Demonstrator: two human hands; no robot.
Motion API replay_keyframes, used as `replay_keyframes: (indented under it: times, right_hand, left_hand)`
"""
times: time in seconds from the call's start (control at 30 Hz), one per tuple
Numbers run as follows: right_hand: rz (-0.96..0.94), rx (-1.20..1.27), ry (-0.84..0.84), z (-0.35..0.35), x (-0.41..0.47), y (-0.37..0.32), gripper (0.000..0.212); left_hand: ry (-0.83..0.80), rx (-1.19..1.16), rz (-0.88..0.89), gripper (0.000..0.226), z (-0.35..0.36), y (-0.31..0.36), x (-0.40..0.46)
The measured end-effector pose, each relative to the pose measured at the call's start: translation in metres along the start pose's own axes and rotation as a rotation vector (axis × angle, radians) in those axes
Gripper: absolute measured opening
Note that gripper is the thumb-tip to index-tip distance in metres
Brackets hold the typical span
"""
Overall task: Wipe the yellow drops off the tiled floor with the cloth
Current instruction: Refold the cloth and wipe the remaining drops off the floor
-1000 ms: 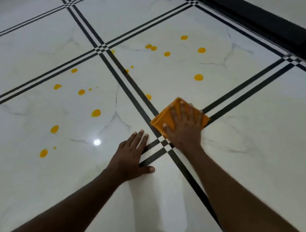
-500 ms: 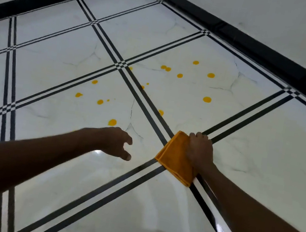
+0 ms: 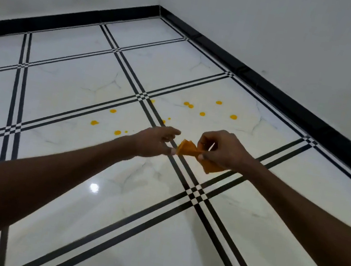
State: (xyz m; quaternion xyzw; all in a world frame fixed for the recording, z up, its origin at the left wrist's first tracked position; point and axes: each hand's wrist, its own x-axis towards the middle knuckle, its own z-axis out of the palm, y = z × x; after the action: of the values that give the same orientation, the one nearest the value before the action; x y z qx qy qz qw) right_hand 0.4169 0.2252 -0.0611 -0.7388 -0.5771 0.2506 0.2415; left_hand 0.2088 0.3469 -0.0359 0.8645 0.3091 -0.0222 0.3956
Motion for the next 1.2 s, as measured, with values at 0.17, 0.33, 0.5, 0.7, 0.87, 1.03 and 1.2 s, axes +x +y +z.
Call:
replay_keyframes:
  times: [0.17,0.33,0.5,0.7,0.87,1.03,1.2]
  right_hand:
    - [-0.034,0.119,0.138,-0.045,-0.012,-0.033,0.024]
    - [-0.018,0.112,0.173,-0.057,-0.028,-0.042,0.025]
    - [0.100,0.068,0.381,-0.062,-0.038,-0.051,0.019]
    - [0.464,0.682,0.295,-0.048,-0.043,-0.075,0.026]
    - [0.492,1.008,0.197,-0.042,-0.051,-0.076,0.030]
    - [0.527,0.933,0.215,-0.032,-0.052,-0.069,0.033]
    - [0.487,0.983,0.208,-0.036,-0.055,-0.056,0.022]
  left_hand:
    - [-0.103,-0.376,0.029,0.025,-0.027,0.035,-0.001]
    - [-0.014,-0.511,0.010,0.028,-0.016,0.054,-0.014]
    - [0.132,-0.651,0.033,0.017,-0.012,0.070,-0.021]
    - [0.214,-0.599,0.037,0.027,0.003,0.089,-0.014]
    - [0.249,-0.667,-0.086,0.042,0.013,0.088,-0.011]
    - [0.291,-0.588,-0.045,0.020,0.019,0.083,-0.011]
    - [0.196,-0.554,-0.037,0.026,0.017,0.085,-0.012]
